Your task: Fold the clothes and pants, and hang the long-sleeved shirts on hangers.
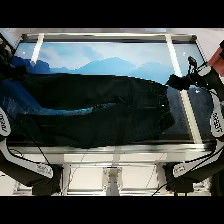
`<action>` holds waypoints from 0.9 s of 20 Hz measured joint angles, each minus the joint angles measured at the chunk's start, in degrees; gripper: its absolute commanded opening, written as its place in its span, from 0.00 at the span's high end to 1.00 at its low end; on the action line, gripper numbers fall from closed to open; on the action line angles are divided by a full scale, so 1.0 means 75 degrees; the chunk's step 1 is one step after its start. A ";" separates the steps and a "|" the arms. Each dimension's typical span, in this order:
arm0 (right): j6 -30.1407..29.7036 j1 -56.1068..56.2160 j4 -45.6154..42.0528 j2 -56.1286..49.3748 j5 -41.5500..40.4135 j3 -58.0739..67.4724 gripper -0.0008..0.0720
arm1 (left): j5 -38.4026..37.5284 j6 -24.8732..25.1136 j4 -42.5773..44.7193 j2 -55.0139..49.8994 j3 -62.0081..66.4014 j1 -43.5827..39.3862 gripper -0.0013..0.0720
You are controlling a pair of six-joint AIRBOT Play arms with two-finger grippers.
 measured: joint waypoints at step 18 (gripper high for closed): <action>0.0857 0.0408 0.0157 -0.1247 -0.0691 0.0047 0.64 | 0.1460 0.0303 0.0256 -0.0697 0.0000 0.0020 0.94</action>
